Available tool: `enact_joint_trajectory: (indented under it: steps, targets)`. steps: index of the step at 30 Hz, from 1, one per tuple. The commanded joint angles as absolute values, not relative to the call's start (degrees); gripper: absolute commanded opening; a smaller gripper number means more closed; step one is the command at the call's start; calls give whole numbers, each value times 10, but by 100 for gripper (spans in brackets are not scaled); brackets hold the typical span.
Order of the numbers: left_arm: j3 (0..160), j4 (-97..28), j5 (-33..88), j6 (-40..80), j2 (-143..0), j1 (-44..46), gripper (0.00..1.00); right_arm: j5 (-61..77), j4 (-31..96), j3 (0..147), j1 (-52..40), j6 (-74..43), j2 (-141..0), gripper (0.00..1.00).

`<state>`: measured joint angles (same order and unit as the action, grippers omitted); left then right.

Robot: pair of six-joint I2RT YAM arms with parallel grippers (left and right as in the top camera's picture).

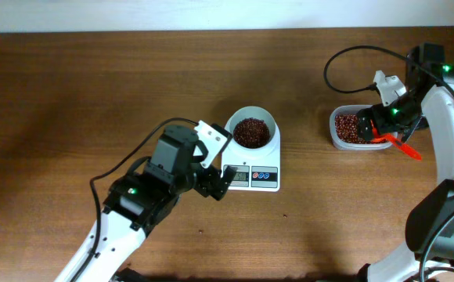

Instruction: Scoop item into bowl and weigh 50g on scale

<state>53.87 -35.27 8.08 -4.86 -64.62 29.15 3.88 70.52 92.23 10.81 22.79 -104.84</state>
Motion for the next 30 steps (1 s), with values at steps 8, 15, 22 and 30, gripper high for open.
enact_joint_trajectory:
  steps: [8, 15, 22, 30]
  targets:
    - [536, -343, 79, -43, -750, 344, 99, 33, 707, 934, 107, 232, -1034, 99]
    - [536, -343, 79, -43, -785, 344, 99, 33, 707, 934, 107, 232, -1034, 99]
    - [536, -340, 79, -43, -792, 344, 99, 33, 707, 934, 107, 232, -1034, 99]
    - [536, -282, 75, -43, -782, 326, 99, 33, 707, 934, 107, 232, -1034, 99]
